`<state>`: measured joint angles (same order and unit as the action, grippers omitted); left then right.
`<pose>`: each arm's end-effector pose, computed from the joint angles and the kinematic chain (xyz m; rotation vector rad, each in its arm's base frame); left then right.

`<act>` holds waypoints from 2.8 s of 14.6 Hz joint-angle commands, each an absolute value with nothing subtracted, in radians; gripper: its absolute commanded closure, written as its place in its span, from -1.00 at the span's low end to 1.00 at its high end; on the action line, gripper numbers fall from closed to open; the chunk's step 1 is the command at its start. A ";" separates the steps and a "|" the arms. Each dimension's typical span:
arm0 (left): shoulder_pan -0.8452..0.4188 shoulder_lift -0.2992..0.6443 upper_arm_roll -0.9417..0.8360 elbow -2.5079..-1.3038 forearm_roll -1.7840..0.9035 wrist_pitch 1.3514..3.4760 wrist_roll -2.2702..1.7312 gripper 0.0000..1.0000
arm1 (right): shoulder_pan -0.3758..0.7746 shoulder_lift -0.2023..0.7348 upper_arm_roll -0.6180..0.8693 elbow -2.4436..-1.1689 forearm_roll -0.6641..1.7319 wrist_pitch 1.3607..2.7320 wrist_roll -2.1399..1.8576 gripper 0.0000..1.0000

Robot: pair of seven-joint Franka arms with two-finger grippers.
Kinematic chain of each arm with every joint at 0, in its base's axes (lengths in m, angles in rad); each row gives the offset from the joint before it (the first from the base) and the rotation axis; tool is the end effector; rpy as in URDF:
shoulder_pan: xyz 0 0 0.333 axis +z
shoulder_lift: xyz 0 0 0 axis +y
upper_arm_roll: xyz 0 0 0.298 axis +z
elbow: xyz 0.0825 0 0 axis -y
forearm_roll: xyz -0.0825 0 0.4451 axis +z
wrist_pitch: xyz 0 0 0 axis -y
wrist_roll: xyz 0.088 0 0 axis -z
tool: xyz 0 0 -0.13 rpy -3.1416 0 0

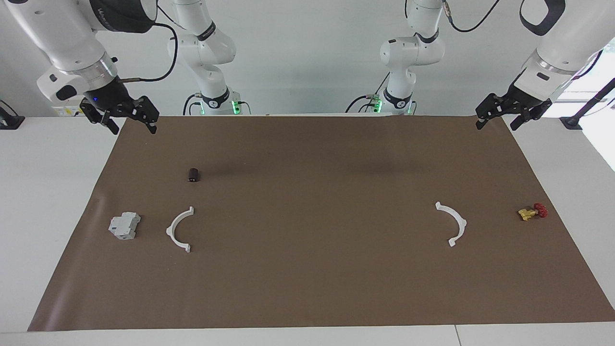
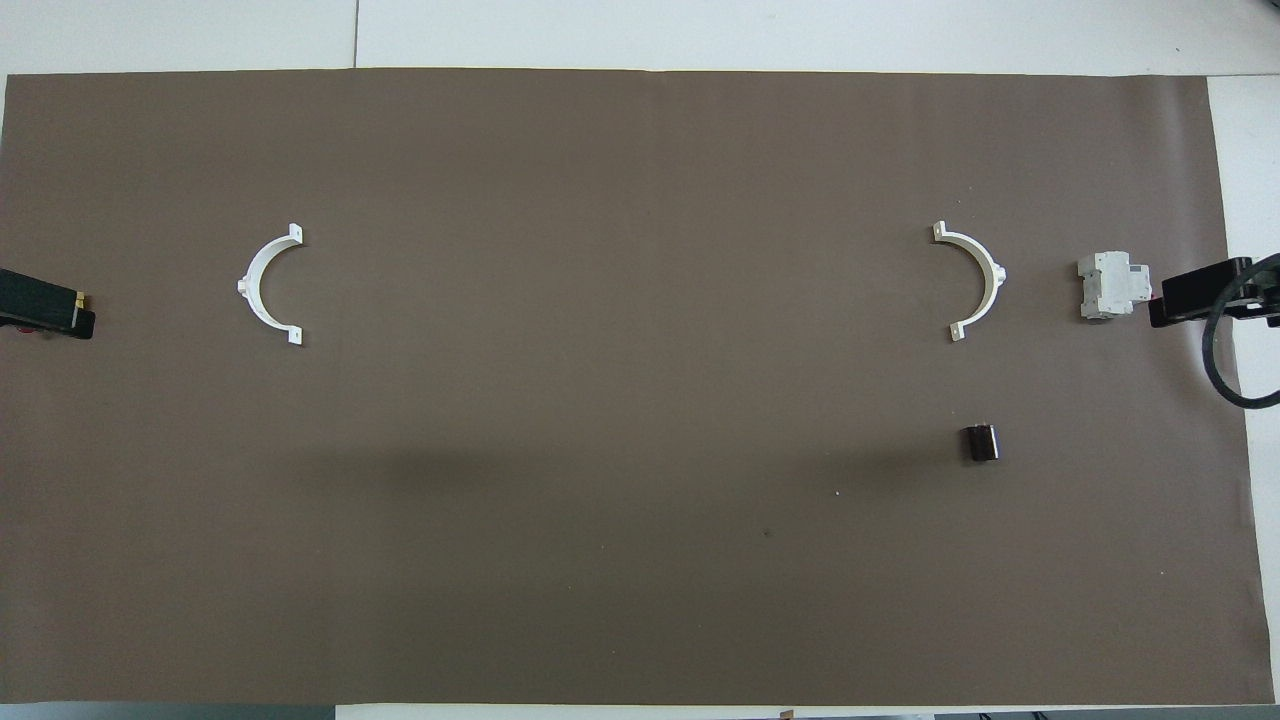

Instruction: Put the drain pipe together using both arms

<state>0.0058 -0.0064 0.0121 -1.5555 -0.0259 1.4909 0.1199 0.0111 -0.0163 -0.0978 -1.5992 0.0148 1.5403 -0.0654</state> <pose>0.6041 0.0073 0.5888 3.1063 -0.1606 -0.0875 0.6040 -0.0509 0.5758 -3.1212 0.0330 0.0645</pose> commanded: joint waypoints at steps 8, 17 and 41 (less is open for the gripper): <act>0.006 -0.017 0.014 -1.569 -0.017 1.486 0.112 -1.00 | 0.009 -0.014 -0.098 -1.595 0.028 1.545 -0.051 -1.00; -0.002 -0.012 0.012 -1.754 -0.017 1.767 0.121 -1.00 | 0.021 -0.089 -0.095 -1.852 0.025 1.825 -0.152 -1.00; 0.034 0.360 0.011 -1.963 -0.017 2.462 0.158 -0.98 | -0.020 0.445 -0.089 -1.828 0.176 2.324 -0.408 0.05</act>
